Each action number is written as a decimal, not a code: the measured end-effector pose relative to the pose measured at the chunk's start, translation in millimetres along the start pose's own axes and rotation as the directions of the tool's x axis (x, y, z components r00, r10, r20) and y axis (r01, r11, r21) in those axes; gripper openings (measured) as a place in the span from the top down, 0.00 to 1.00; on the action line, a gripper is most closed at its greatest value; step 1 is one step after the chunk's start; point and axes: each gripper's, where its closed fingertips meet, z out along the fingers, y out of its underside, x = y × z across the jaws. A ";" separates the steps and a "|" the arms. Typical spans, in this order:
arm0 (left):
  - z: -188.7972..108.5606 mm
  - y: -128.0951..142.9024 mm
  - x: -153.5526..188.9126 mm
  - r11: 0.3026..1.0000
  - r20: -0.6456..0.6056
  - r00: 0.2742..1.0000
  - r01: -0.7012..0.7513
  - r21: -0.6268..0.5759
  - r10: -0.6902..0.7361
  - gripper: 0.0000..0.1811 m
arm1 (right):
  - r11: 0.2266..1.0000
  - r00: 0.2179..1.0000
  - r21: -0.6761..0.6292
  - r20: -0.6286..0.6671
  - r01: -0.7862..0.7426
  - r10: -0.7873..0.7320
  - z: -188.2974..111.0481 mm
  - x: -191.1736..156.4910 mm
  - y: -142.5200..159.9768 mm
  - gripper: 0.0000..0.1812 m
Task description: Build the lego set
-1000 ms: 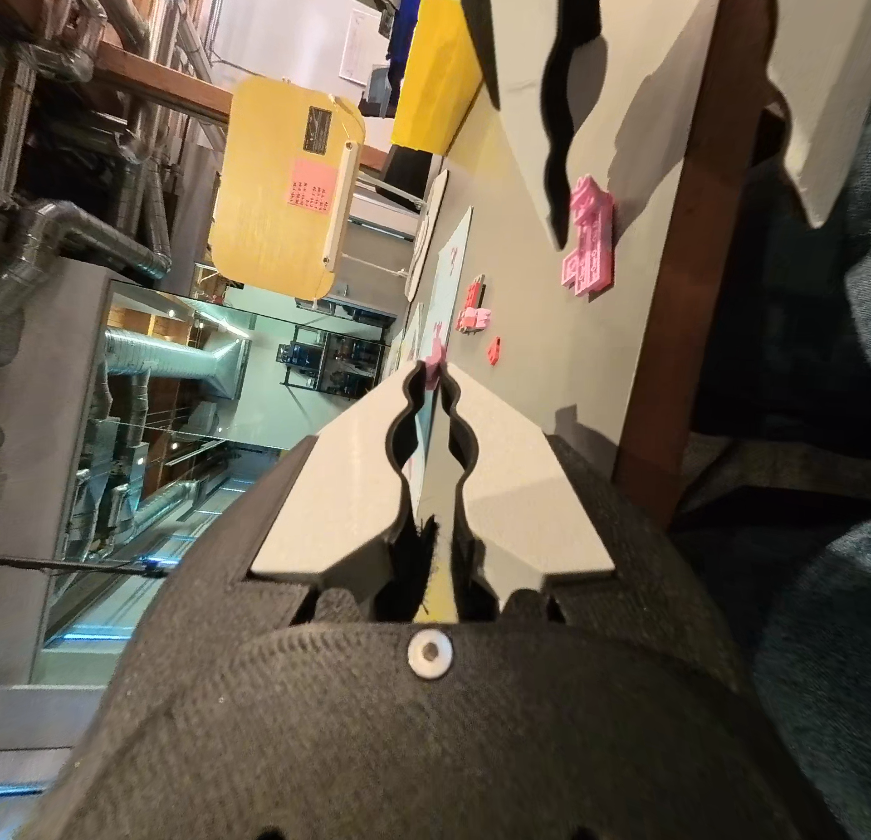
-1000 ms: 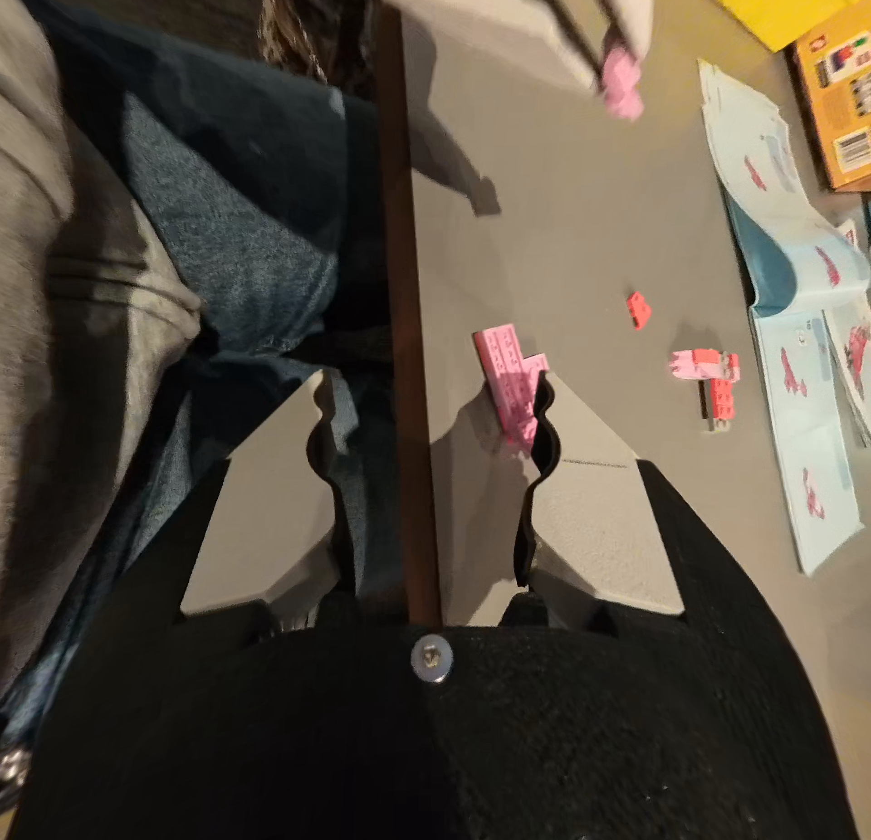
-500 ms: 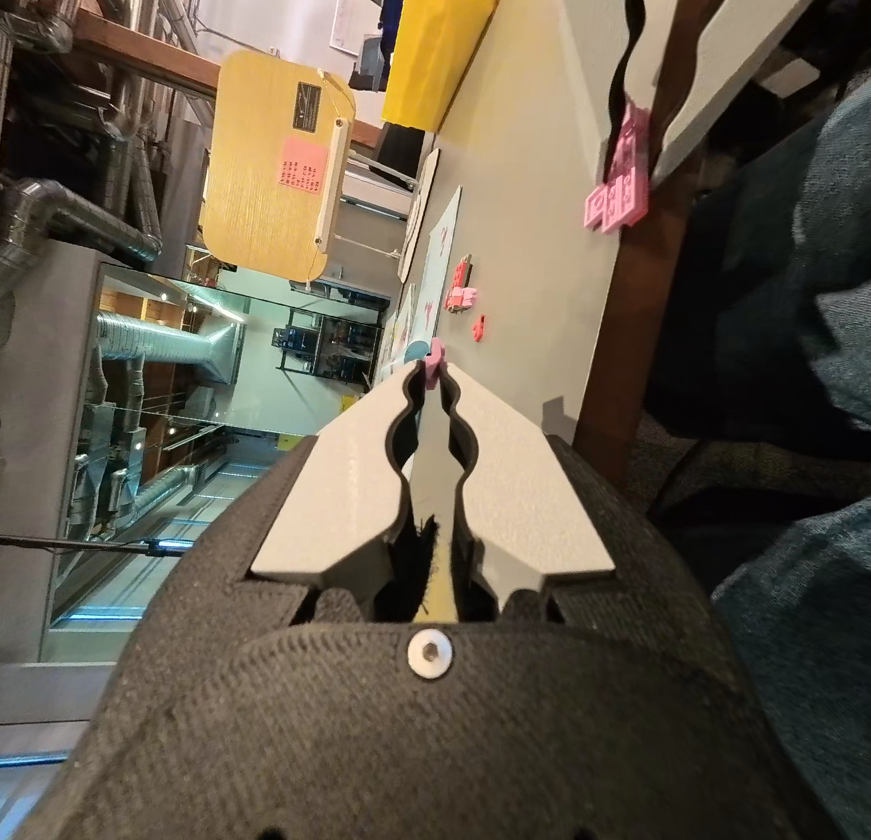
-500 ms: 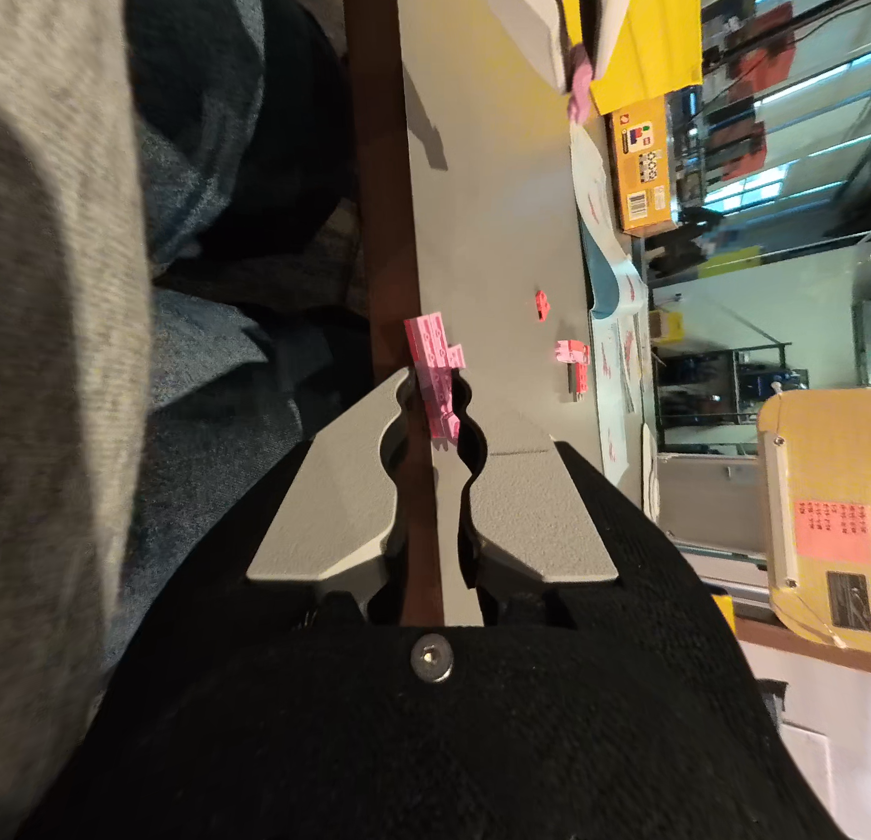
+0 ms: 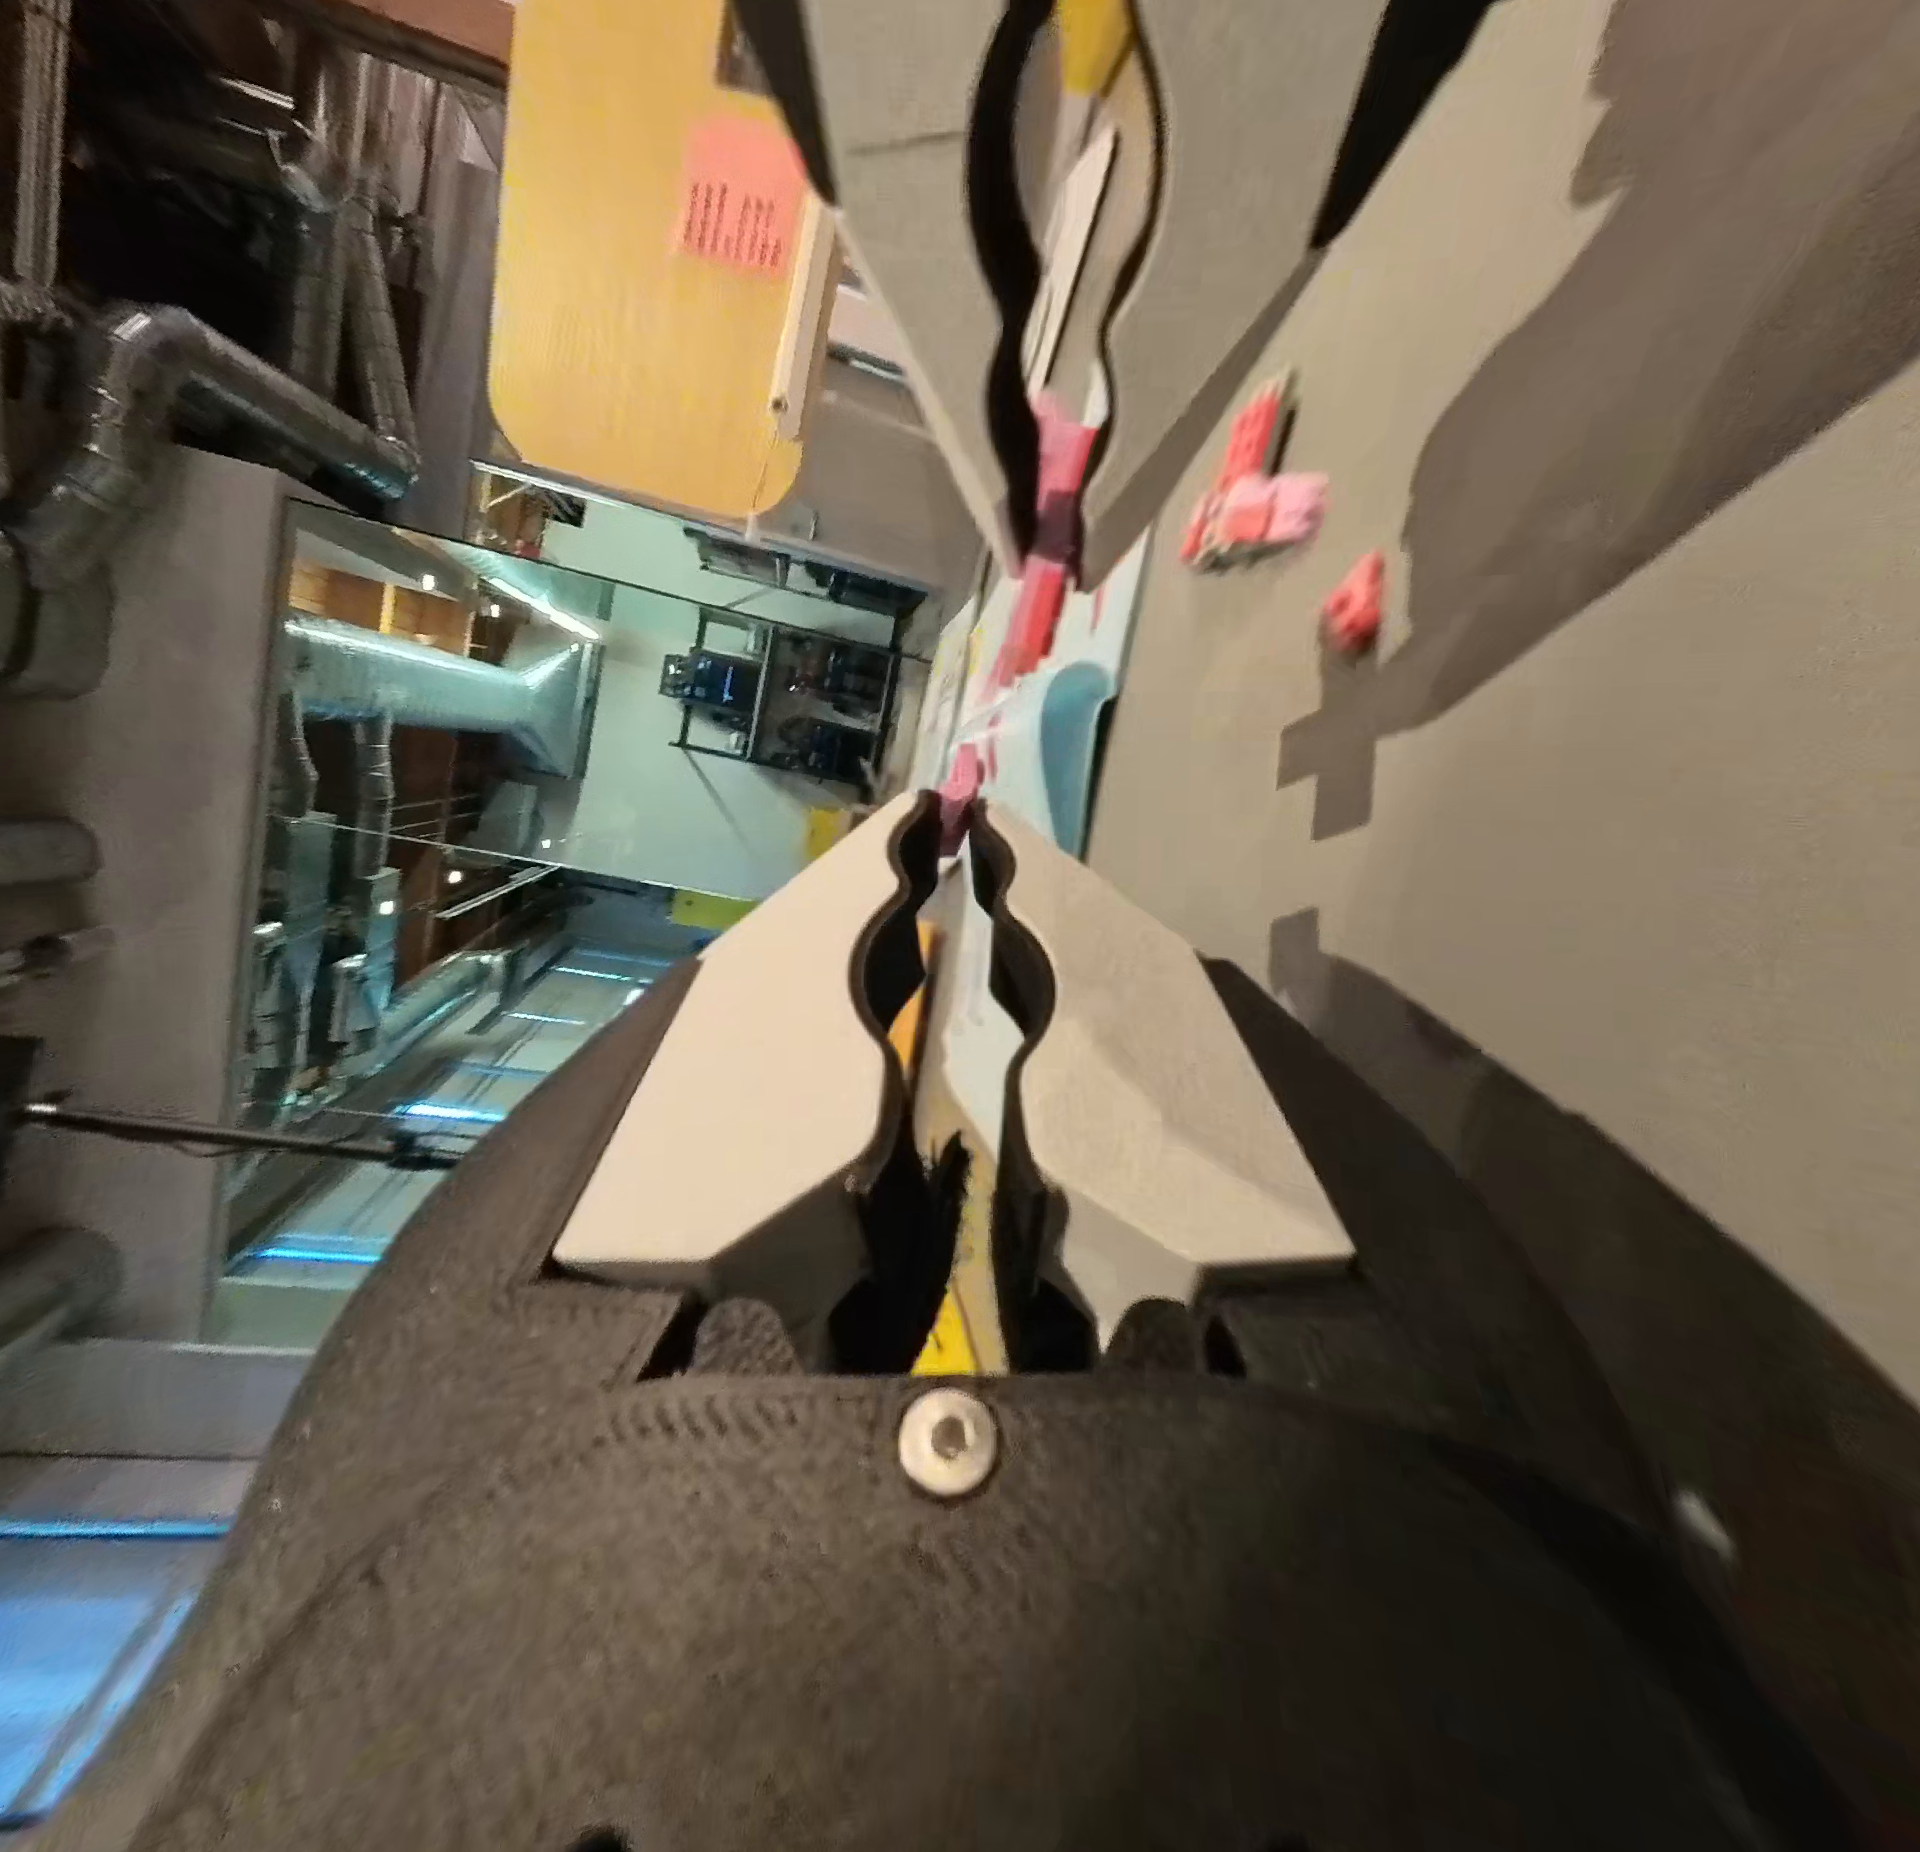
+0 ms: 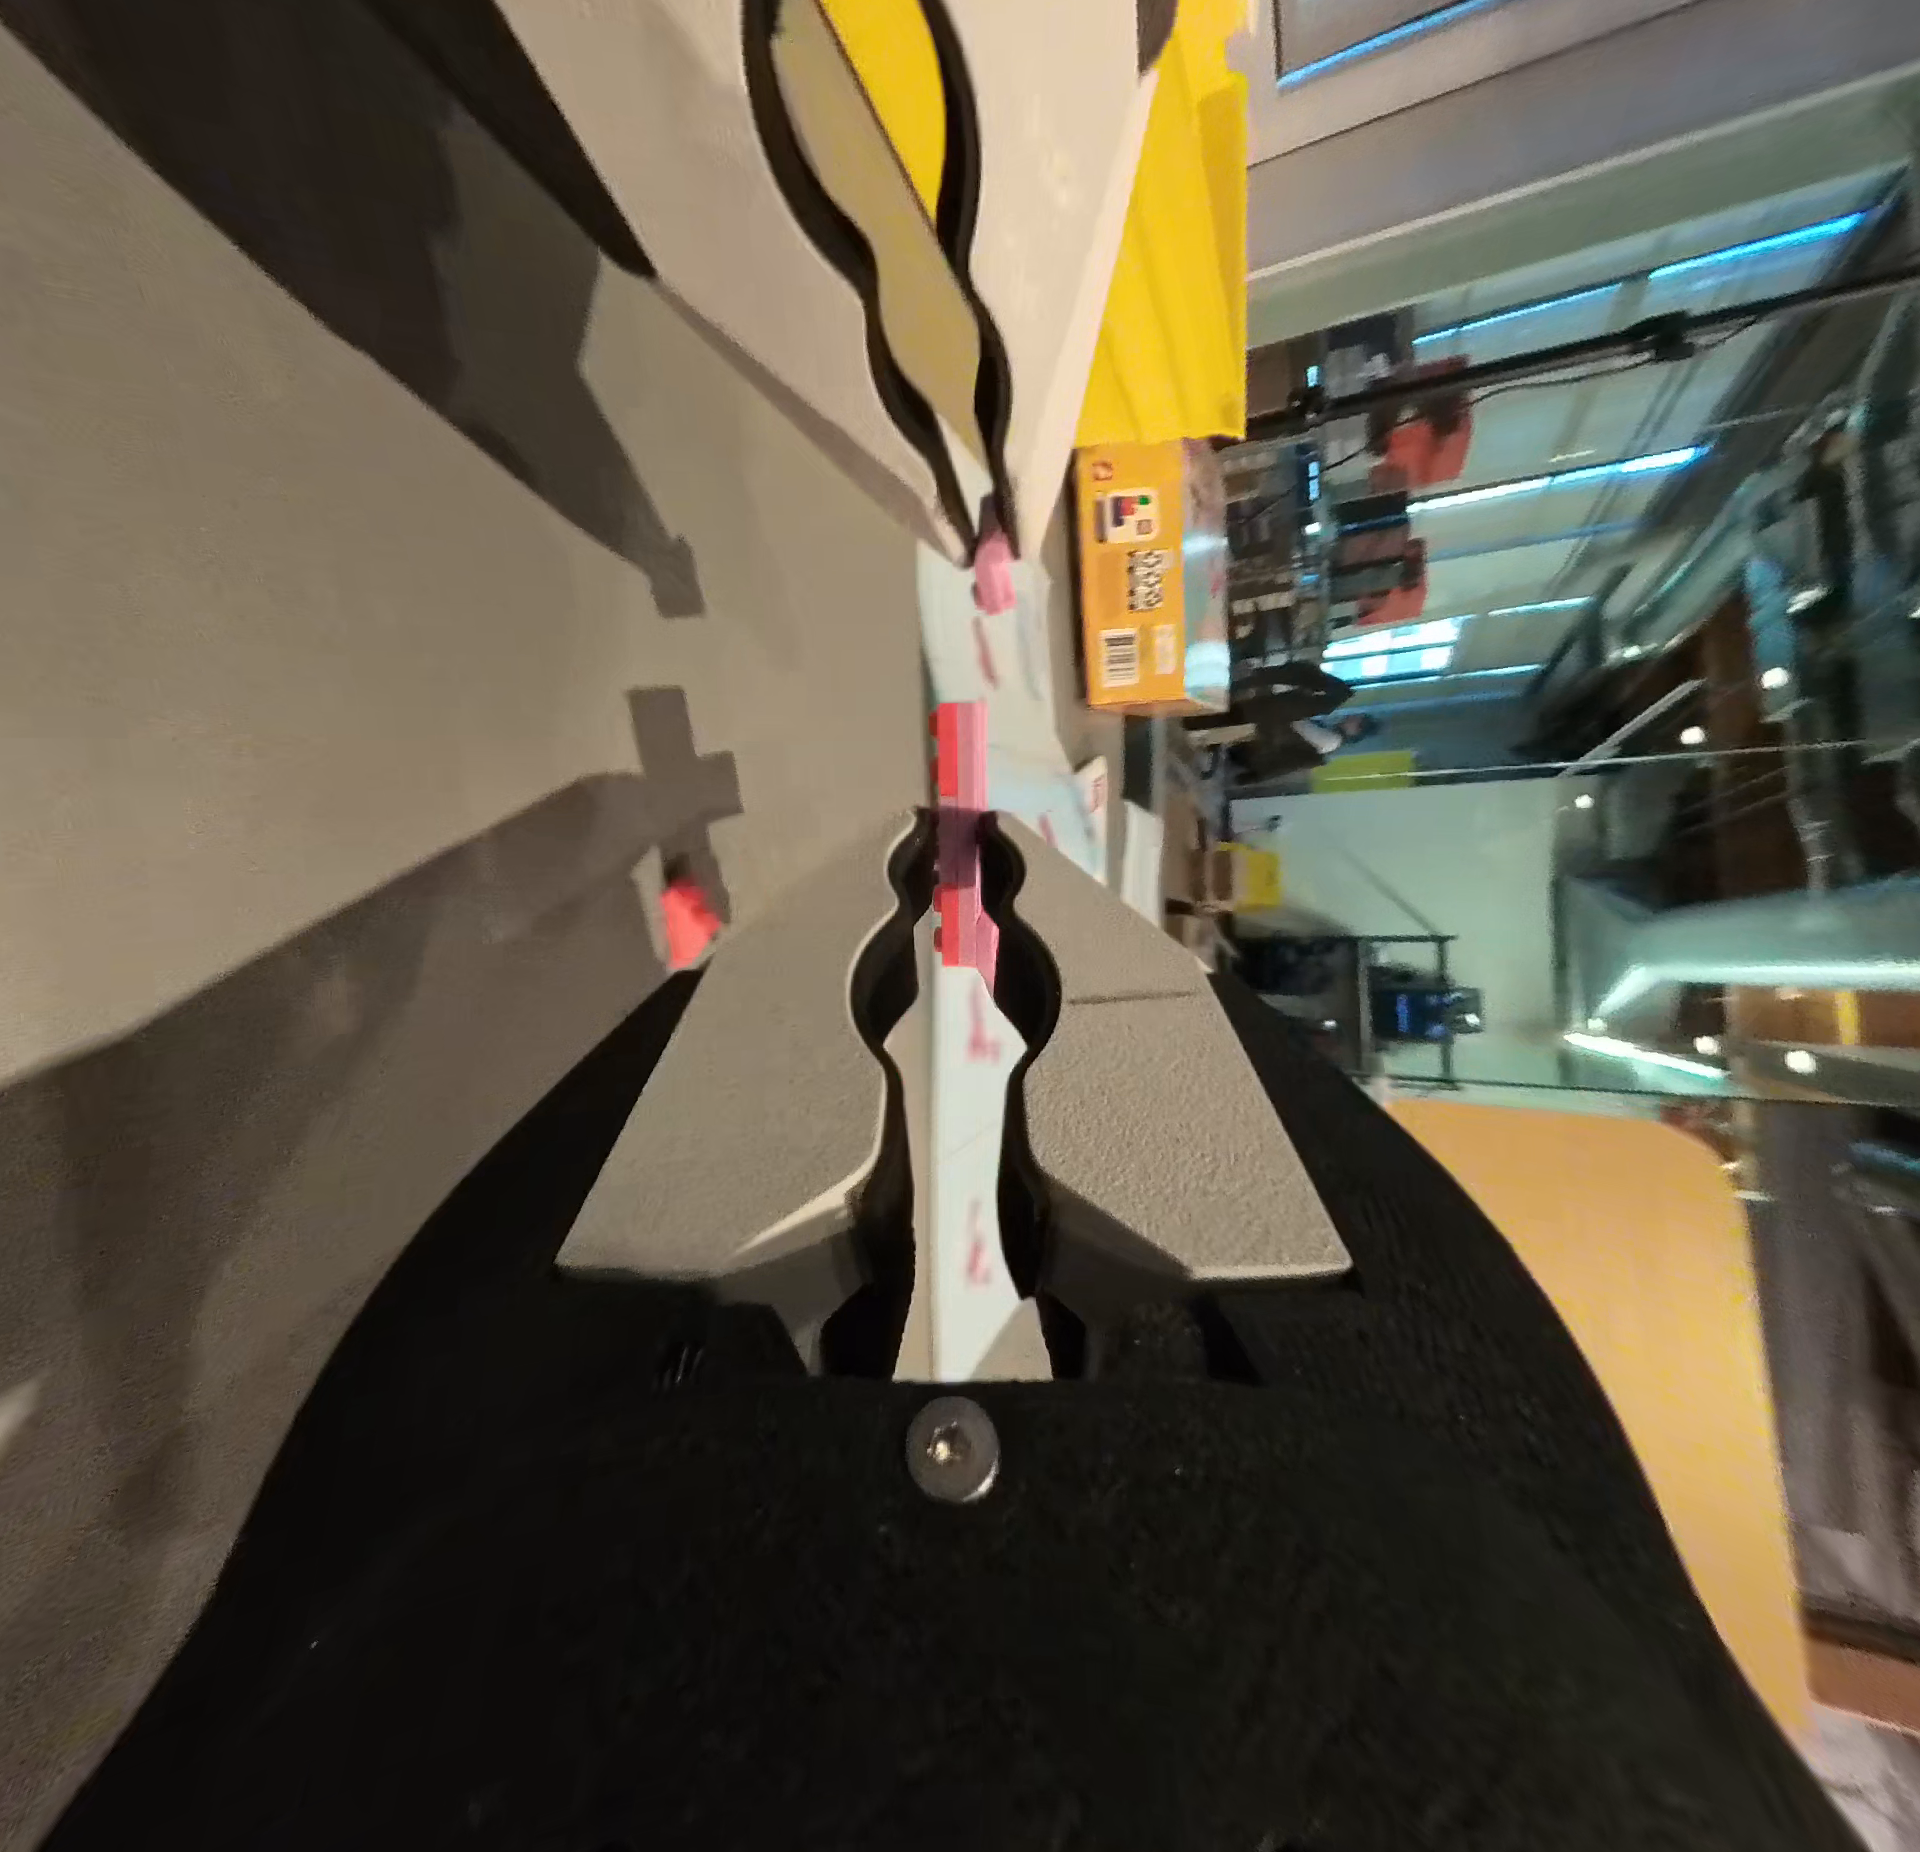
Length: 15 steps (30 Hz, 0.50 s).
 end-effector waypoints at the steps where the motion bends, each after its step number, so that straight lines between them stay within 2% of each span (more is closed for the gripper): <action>1: 9.8 9.0 -3.5 1.000 0.008 1.000 -0.021 -0.015 0.021 0.97 | 1.000 1.000 0.002 -0.016 0.018 -0.018 11.2 7.2 1.9 0.96; 4: 37.1 28.6 -7.8 0.998 0.022 0.998 -0.061 -0.029 0.062 0.97 | 0.998 0.997 -0.001 -0.046 0.069 -0.069 40.0 17.4 12.2 0.96; 7: 59.6 33.9 -4.1 1.000 0.021 1.000 0.011 0.015 -0.012 0.97 | 0.990 0.989 -0.020 -0.055 0.136 -0.137 56.9 10.9 27.3 0.96; 10: 70.9 34.3 4.3 0.999 0.028 0.999 -0.019 0.038 0.017 0.97 | 0.992 0.990 -0.016 -0.063 0.126 -0.127 61.5 -1.7 38.0 0.96; 12: 69.6 24.8 12.9 0.997 0.001 1.000 -0.031 0.077 0.031 0.97 | 0.990 0.989 -0.016 -0.048 0.138 -0.139 60.3 -13.8 42.0 0.96; 13: 68.7 22.0 18.2 0.995 -0.013 0.999 -0.048 0.085 0.049 0.97 | 0.986 0.984 -0.011 -0.065 0.166 -0.166 56.8 -12.6 39.9 0.96; 15: 67.5 17.1 26.7 0.991 -0.027 0.995 -0.097 0.098 0.100 0.97 | 0.993 0.992 0.031 -0.050 0.116 -0.115 54.0 -14.0 35.4 0.96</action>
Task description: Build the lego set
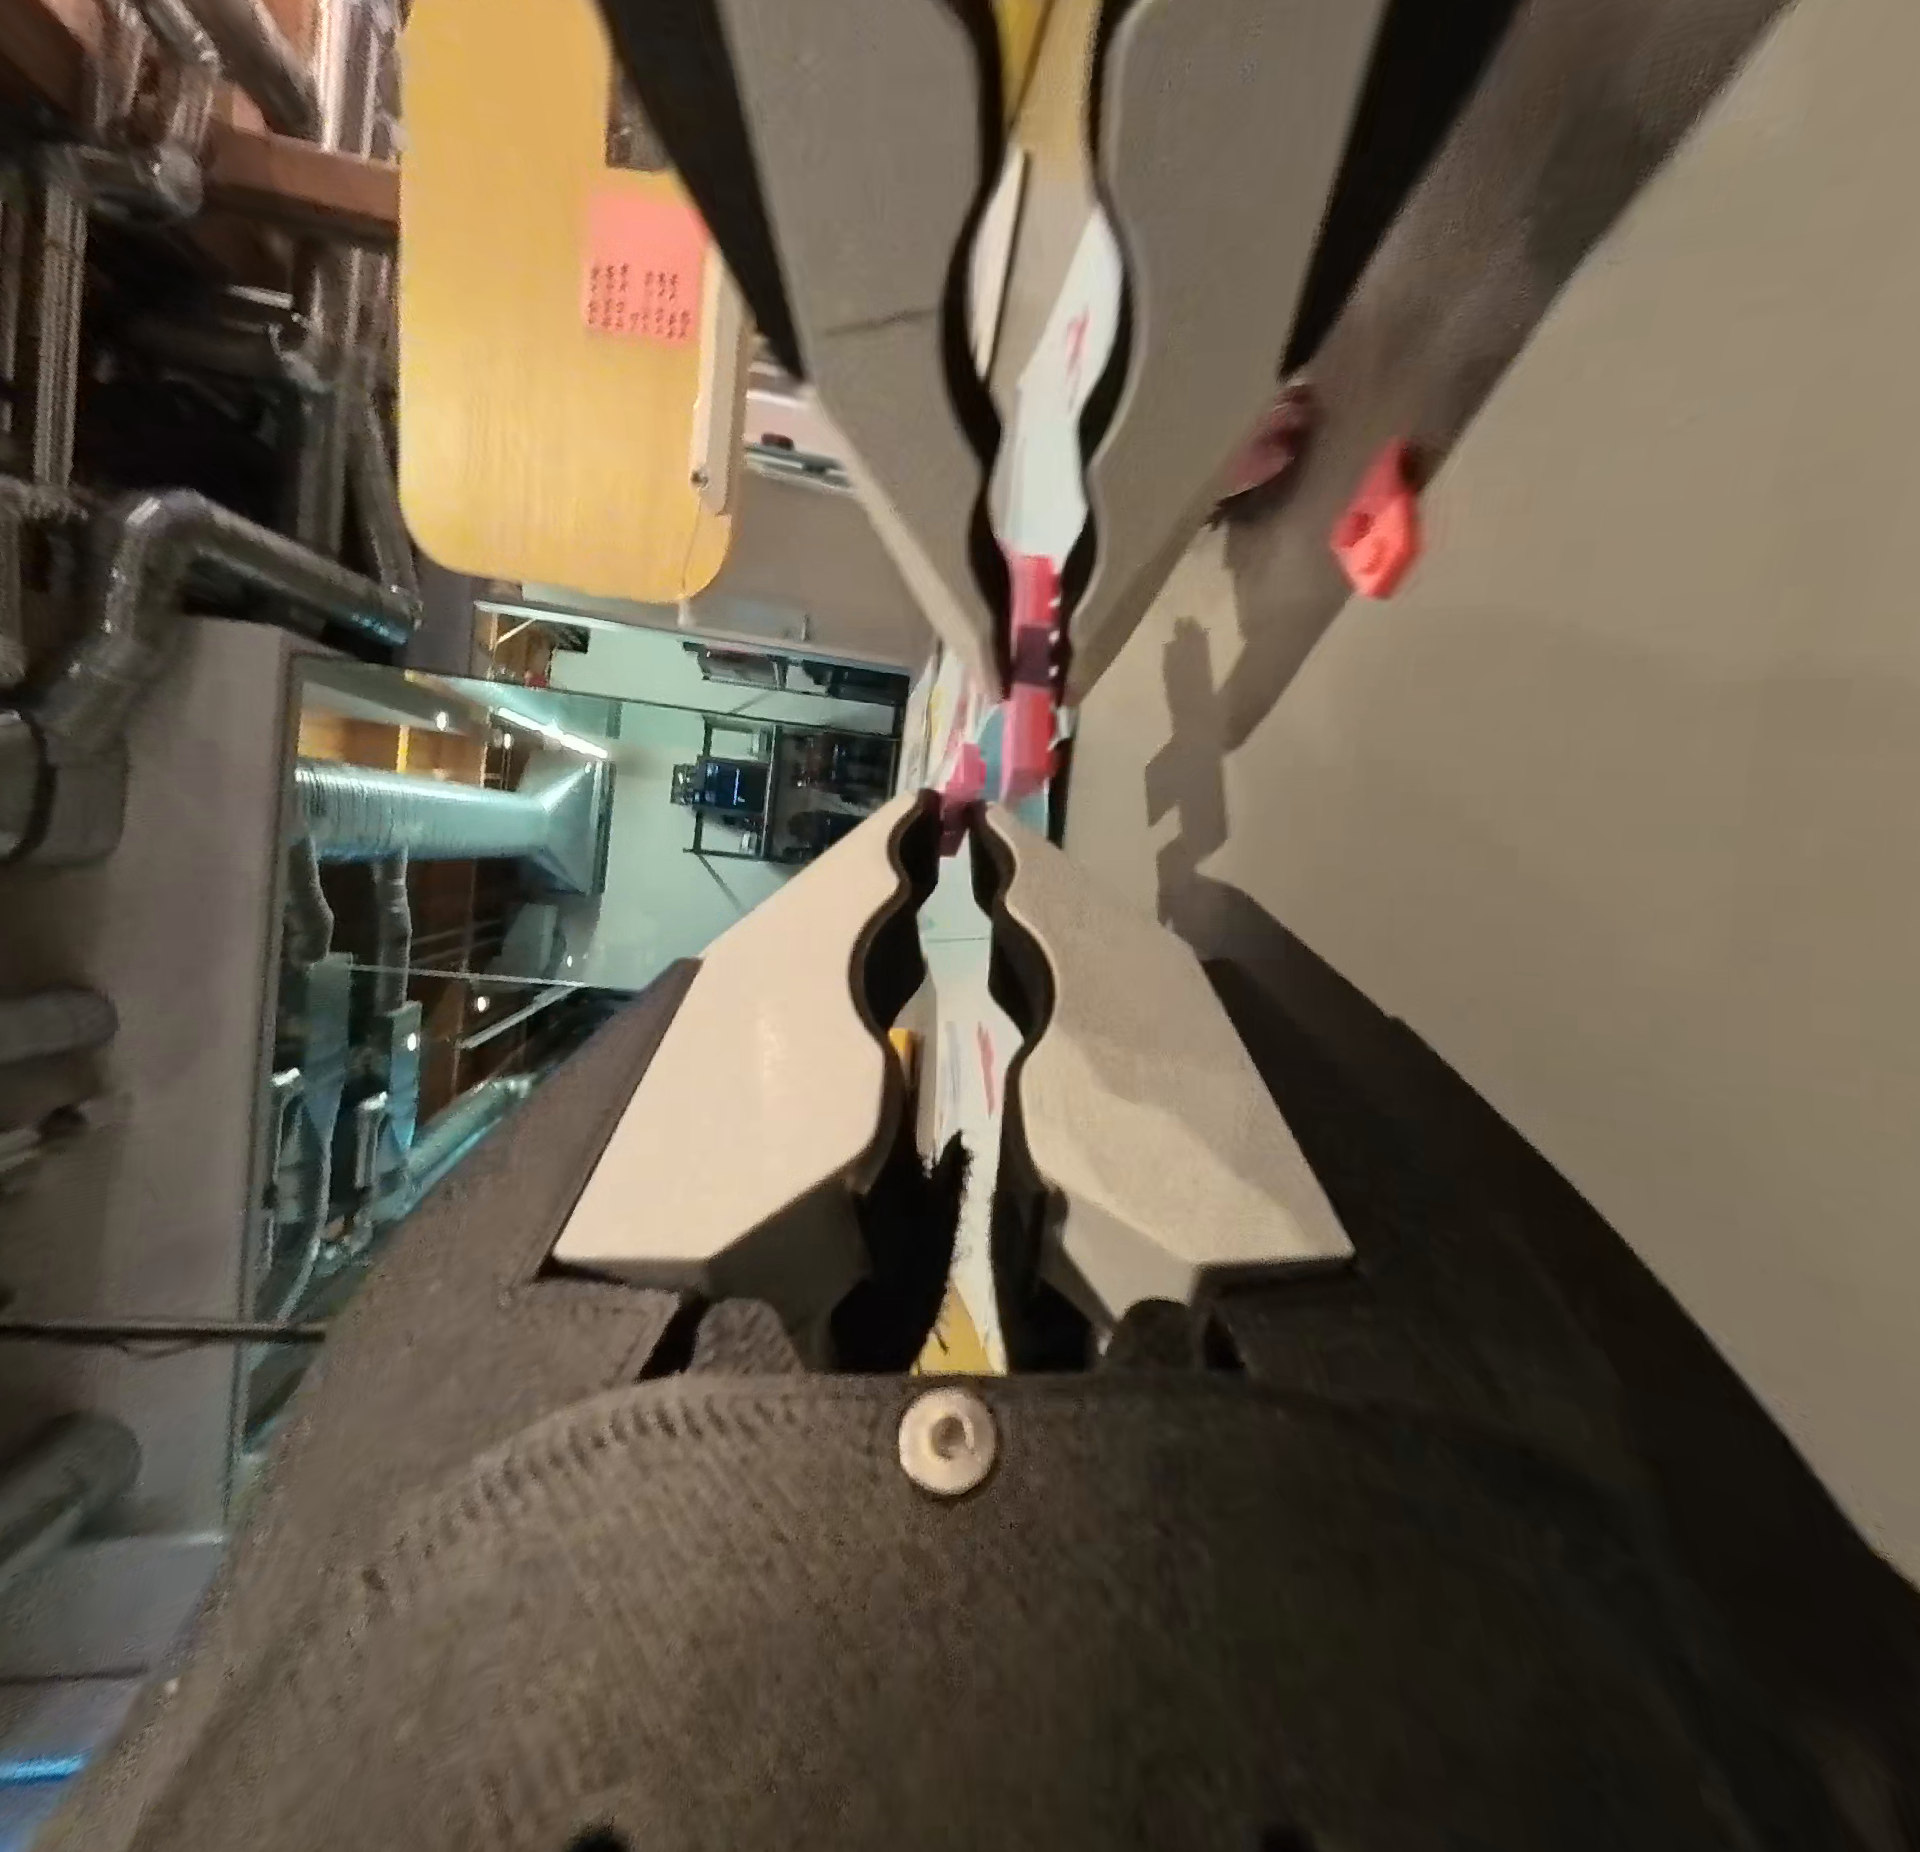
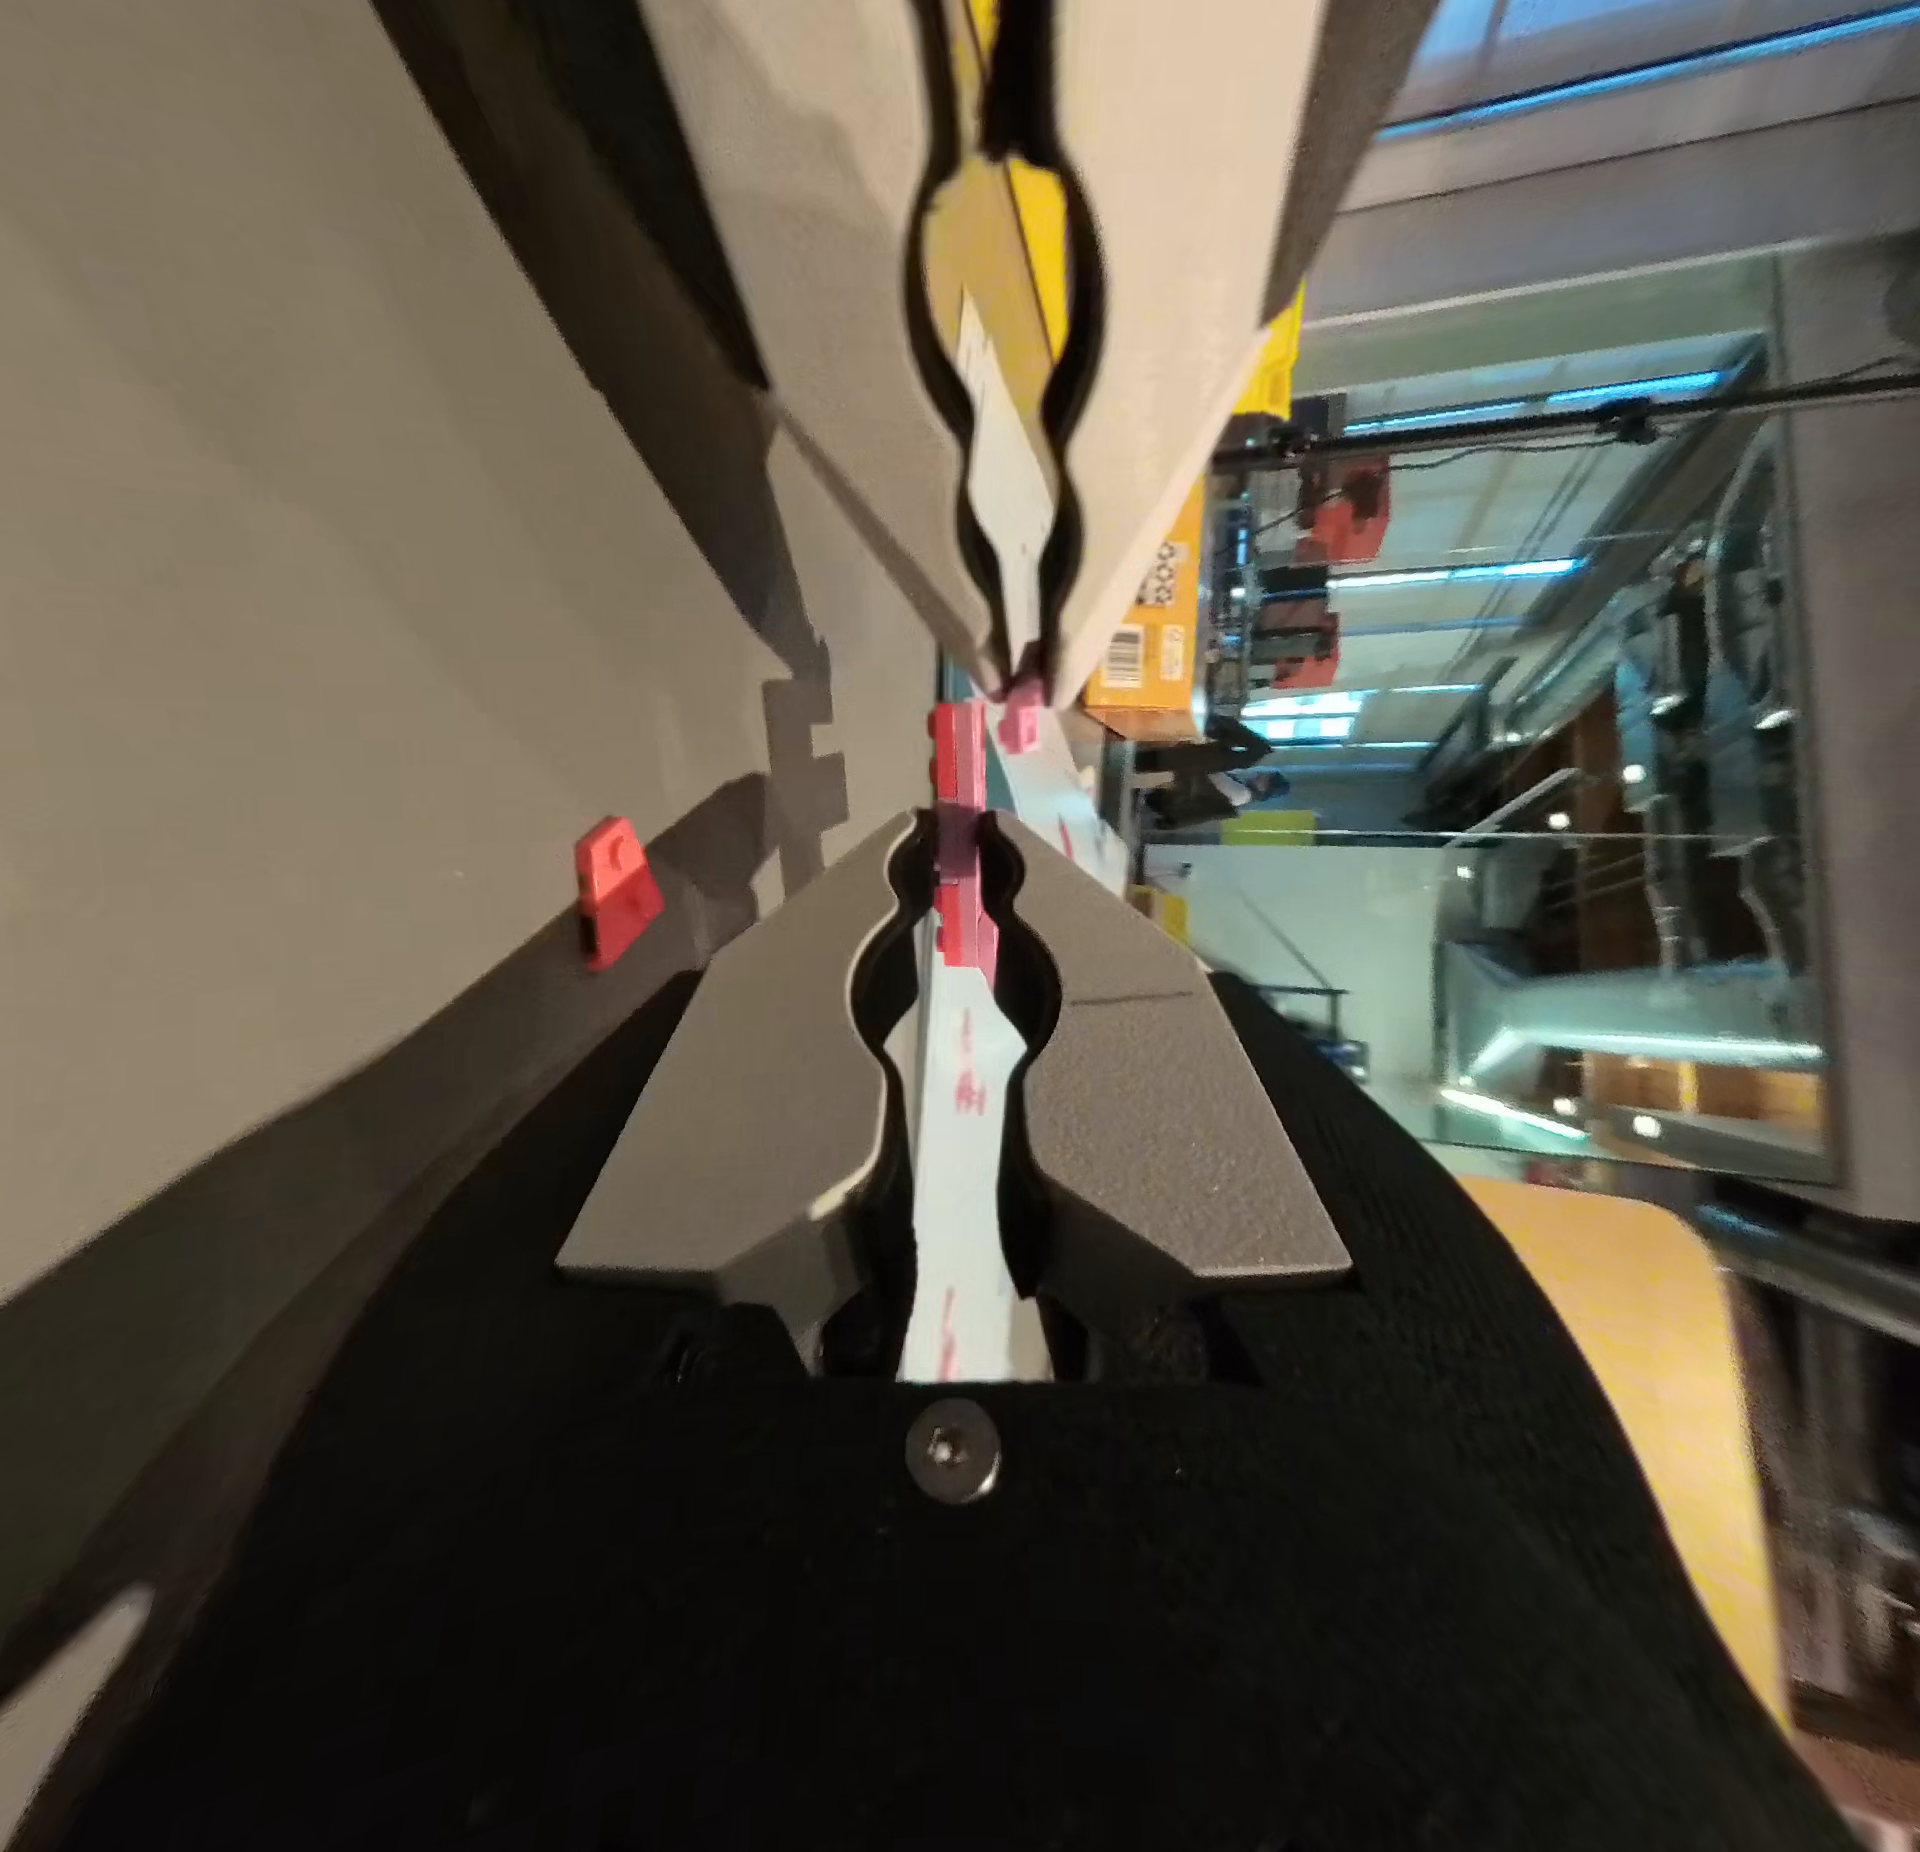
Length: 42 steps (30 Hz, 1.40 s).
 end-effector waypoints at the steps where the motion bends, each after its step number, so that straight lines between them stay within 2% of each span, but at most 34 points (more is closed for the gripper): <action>1: 0.1 -1.9 2.7 1.000 -0.007 1.000 -0.014 0.001 0.014 0.97 | 1.000 1.000 -0.003 0.012 -0.016 0.016 0.9 -1.1 1.8 0.96; 9: 0.0 -2.2 7.6 0.999 -0.070 0.997 0.046 0.006 -0.046 0.97 | 0.999 0.999 0.006 0.023 -0.037 0.037 2.3 -3.3 4.1 0.96; 20: -3.9 -1.0 13.0 0.982 -0.176 0.967 0.187 0.004 -0.183 0.98 | 1.000 1.000 -0.015 0.008 0.026 -0.026 3.4 -4.7 -1.2 0.96; 22: -3.4 0.4 13.0 0.980 -0.183 0.963 0.201 -0.005 -0.199 0.98 | 1.000 1.000 -0.026 0.021 -0.002 0.003 4.4 -5.0 -1.2 0.96; 27: -3.7 0.8 8.8 0.966 -0.180 0.950 0.257 -0.010 -0.254 0.98 | 0.982 0.979 -0.021 0.079 -0.187 0.188 3.8 -2.9 -2.9 0.96; 30: -3.9 0.8 9.3 0.958 -0.197 0.939 0.286 -0.011 -0.283 0.97 | 0.985 0.982 -0.024 0.074 -0.170 0.171 4.3 -3.1 -3.0 0.96; 35: -4.6 -1.0 14.6 0.967 -0.226 0.942 0.255 -0.004 -0.250 0.97 | 0.999 0.998 -0.030 0.046 -0.038 0.039 4.7 -5.4 -3.7 0.96; 38: -5.8 -5.8 17.5 0.972 -0.239 0.944 0.236 0.012 -0.226 0.97 | 0.996 0.994 -0.034 0.068 -0.083 0.085 6.4 -7.8 -2.1 0.96; 42: -7.4 -3.0 8.3 0.978 -0.175 0.963 0.209 0.013 -0.204 0.98 | 0.995 0.993 -0.021 0.062 -0.098 0.099 6.0 -3.1 -1.2 0.97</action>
